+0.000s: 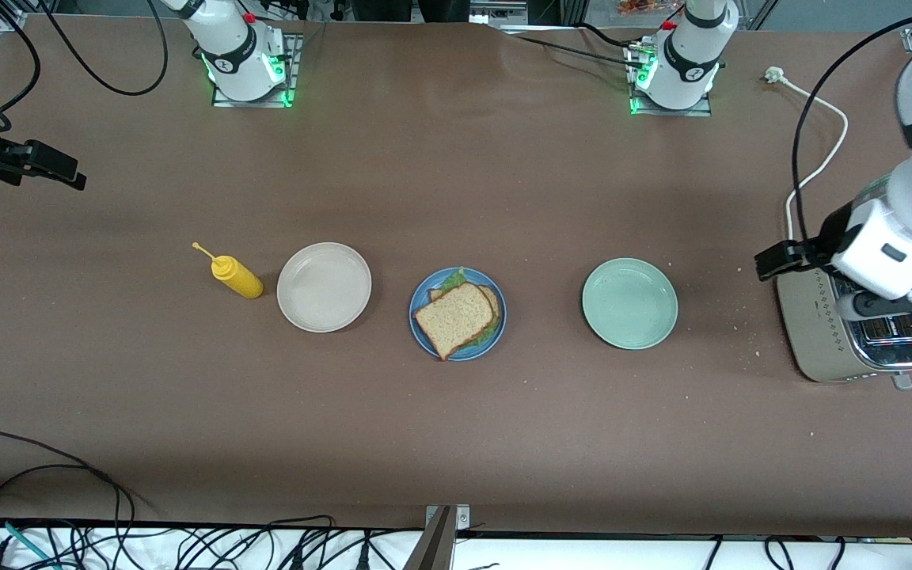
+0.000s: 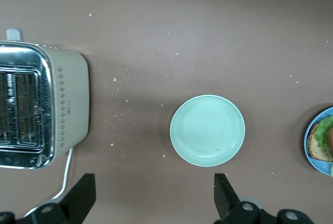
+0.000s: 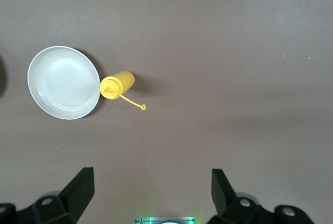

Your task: Make sandwich in blue plate with both arms

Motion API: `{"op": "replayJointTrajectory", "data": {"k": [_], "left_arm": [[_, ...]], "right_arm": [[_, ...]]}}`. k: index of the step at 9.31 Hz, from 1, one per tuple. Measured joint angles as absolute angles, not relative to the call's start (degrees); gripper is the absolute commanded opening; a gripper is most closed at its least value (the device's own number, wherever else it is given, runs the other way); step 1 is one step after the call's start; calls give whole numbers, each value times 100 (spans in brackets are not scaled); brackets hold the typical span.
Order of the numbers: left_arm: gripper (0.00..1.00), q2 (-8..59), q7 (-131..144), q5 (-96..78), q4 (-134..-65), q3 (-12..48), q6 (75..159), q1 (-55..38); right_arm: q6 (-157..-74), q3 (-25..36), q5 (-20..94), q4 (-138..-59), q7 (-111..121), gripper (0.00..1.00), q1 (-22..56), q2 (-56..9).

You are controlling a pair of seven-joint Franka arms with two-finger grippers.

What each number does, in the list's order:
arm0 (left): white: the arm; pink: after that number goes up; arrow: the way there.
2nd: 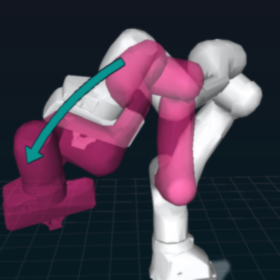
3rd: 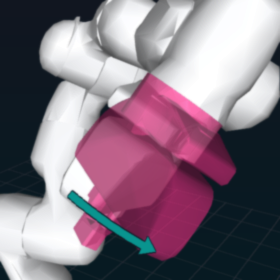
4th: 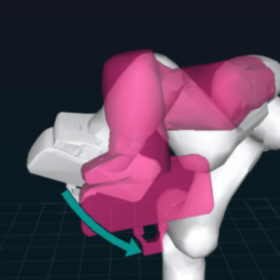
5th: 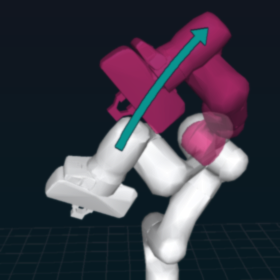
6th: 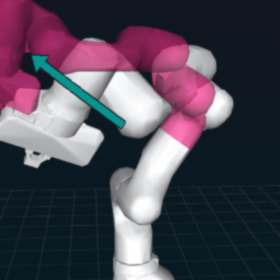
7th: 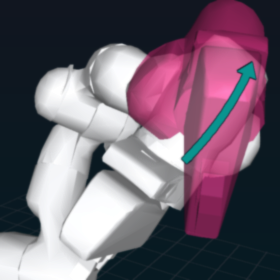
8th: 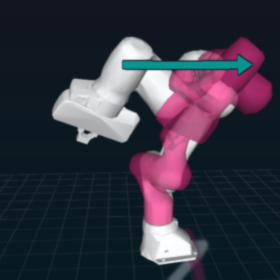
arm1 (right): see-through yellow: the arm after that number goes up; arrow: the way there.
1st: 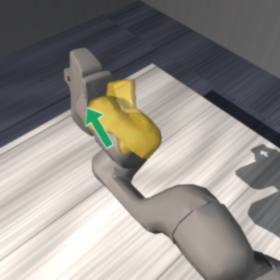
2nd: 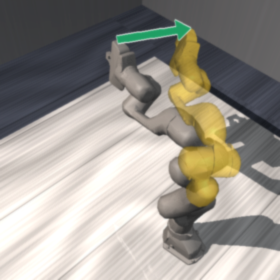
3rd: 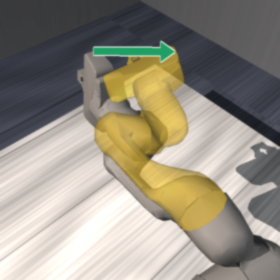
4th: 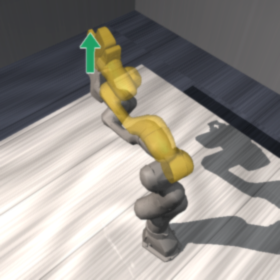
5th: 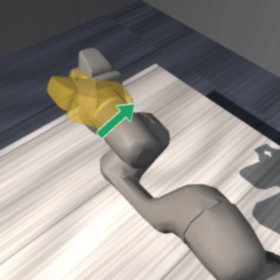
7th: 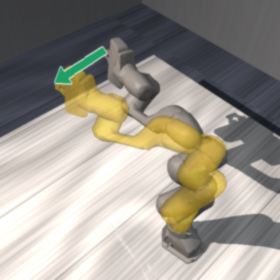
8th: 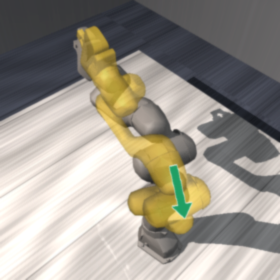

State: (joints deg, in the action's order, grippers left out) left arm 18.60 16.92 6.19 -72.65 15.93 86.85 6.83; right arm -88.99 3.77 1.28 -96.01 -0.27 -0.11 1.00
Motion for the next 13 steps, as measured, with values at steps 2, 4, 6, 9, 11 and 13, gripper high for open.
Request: {"op": "replayJointTrajectory", "data": {"k": [2,4,6,9,11,13], "left_arm": [[100,1695,1755,351,-7235,1594,8444,947],[100,1577,1896,298,-7347,1604,8205,1048],[99,1535,2107,297,-7499,1648,8203,1046],[99,1404,2185,174,-7676,1634,8202,1082],[96,1327,2234,85,-7767,1341,8202,804],[100,1221,2246,-53,-7908,850,8233,366]], "right_arm": [[-8899,377,128,-9600,-27,100,-11,99],[-8899,378,128,-9600,-27,100,-11,99],[-8899,378,128,-9600,-26,100,-12,99],[-8899,378,128,-9600,-27,100,-12,99],[-8899,378,128,-9600,-27,100,-12,99],[-8899,378,128,-9600,-27,100,-12,99]]}}
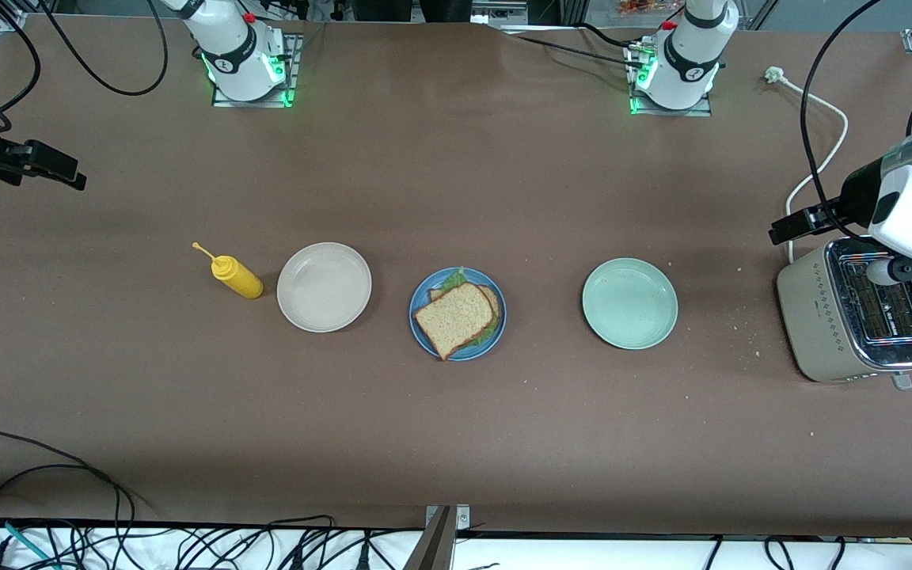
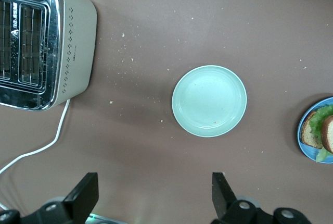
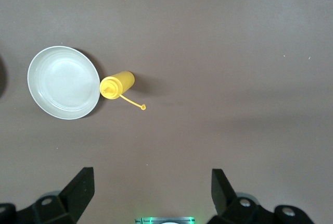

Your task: Make sandwich in blue plate with both arms

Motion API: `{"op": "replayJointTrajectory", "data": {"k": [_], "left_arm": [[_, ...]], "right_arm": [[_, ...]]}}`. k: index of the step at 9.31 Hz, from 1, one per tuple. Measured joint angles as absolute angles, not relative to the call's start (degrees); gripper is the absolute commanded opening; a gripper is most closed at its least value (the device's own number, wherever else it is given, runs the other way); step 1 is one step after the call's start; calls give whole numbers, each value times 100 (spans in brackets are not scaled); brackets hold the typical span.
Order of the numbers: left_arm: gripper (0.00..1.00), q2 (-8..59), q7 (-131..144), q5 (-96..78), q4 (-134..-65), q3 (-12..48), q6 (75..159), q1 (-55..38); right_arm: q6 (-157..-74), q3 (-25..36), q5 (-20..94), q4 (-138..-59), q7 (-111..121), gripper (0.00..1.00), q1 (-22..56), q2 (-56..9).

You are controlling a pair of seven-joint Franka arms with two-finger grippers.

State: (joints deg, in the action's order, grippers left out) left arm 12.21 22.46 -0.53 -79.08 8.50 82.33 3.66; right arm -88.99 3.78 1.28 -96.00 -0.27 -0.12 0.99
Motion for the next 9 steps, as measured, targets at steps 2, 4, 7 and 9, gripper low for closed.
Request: {"op": "replayJointTrajectory", "data": {"k": [2,4,7,9], "left_arm": [[100,899,2254,-60,-8436,734,8655,270],[100,624,2255,-77,-8806,387,8891,34],[100,560,2255,-79,-8869,291,8926,-45],[100,561,2254,-80,-8884,287,8930,-45]], "right_arm": [[-8899,378,128,-9600,-27,100,-12,99],[-8899,377,128,-9599,-27,100,-11,99],[-8899,378,128,-9599,-27,100,-11,99],[-8899,378,128,-9599,-27,100,-11,99]]}}
